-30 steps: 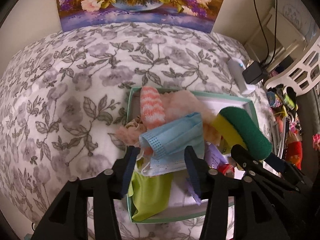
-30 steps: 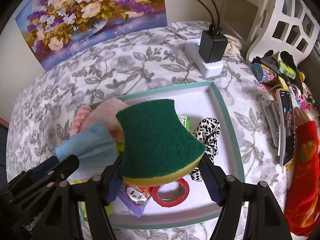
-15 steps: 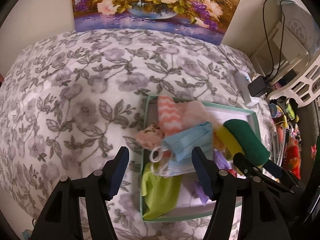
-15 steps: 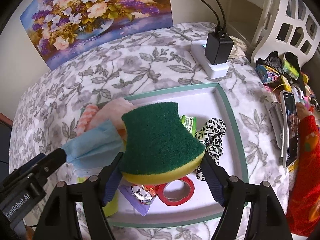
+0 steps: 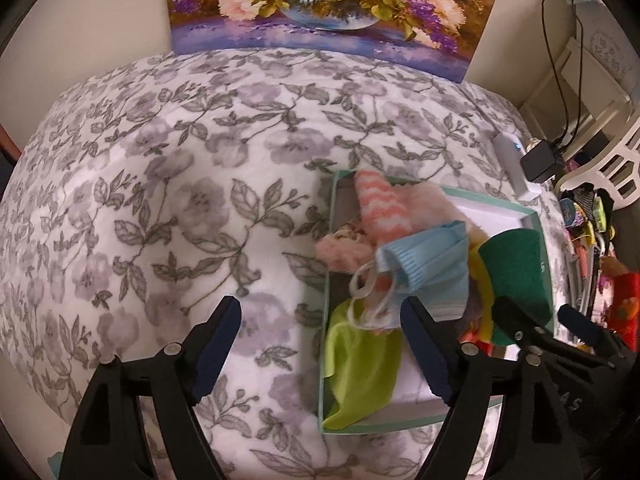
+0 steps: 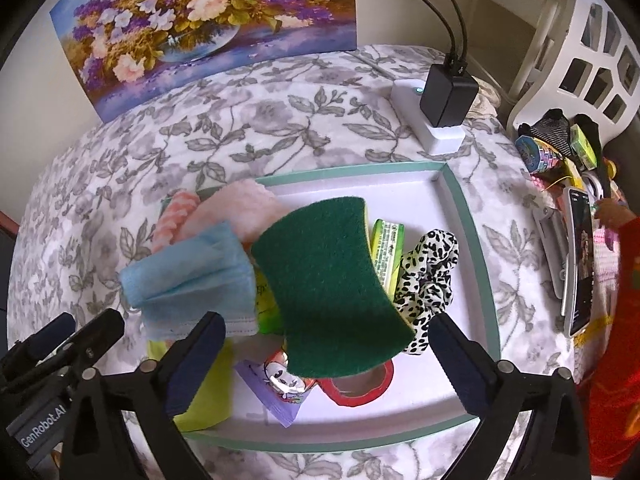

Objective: Organize soft objects

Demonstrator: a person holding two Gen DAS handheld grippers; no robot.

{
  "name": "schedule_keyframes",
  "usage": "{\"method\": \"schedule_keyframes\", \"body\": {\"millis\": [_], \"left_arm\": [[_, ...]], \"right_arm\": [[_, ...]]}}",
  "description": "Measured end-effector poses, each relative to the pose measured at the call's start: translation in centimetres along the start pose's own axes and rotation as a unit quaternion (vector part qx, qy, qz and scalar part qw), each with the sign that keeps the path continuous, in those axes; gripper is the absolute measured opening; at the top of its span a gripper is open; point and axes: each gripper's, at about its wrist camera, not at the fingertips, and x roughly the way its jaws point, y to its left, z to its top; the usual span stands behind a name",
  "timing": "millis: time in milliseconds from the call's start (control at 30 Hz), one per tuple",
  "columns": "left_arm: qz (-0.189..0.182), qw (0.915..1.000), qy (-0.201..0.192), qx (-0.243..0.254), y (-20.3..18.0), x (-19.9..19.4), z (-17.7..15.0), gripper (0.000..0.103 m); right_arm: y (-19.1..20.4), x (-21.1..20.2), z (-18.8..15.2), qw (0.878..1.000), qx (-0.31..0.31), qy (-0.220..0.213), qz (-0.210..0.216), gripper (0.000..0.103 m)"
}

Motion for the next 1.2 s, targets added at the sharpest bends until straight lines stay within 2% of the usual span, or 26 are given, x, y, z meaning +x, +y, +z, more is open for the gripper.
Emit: {"method": "schedule_keyframes", "body": {"millis": [33,100,233,467,633,800,967,1100,1200], "left_arm": [[0.004,1.0,0.0,-0.001,0.3,0.1,-0.2,0.095],[0.008,1.0,0.001,-0.005,0.7,0.2,-0.4,0.097],[0.016,0.9997,-0.004,-0.016,1.9,0.2,-1.0,0.098],[0.036,0.9987,0.011,-0.034,4.0,0.7,-2.2,0.098],[0.063,0.9971,0.017,-0.039,5.1,0.5,-3.1,0.098],[0.099,0.9946,0.007,-0.03,5.6,-0.3,-4.2,0.098],[0.099,0.9947,0.018,-0.023,5.9,-0.6,-5.5,0.098],[0.131,0.991,0.023,-0.017,5.9,-0.9,-6.3,0.098],[0.125,0.9916,0.024,-0.019,6.2,-1.2,-6.6,0.098]], "right_arm": [[0.1,0.0,-0.1,1.0,-0.001,0.001,0.001,0.103],[0.3,0.1,-0.4,1.0,-0.004,0.002,-0.003,0.103],[0.6,0.3,-0.9,1.0,-0.01,0.004,-0.008,0.103],[1.0,0.3,-2.4,1.0,-0.013,0.008,-0.007,0.103],[1.3,0.1,-4.0,1.0,-0.017,0.011,-0.01,0.103],[1.8,-0.1,-5.7,0.999,-0.029,0.013,-0.013,0.103],[2.4,-0.6,-7.3,0.999,-0.036,0.012,-0.008,0.103],[2.8,-1.2,-8.1,0.999,-0.042,0.005,-0.011,0.103],[2.7,-1.8,-8.4,0.999,-0.038,-0.006,-0.012,0.103]]}}
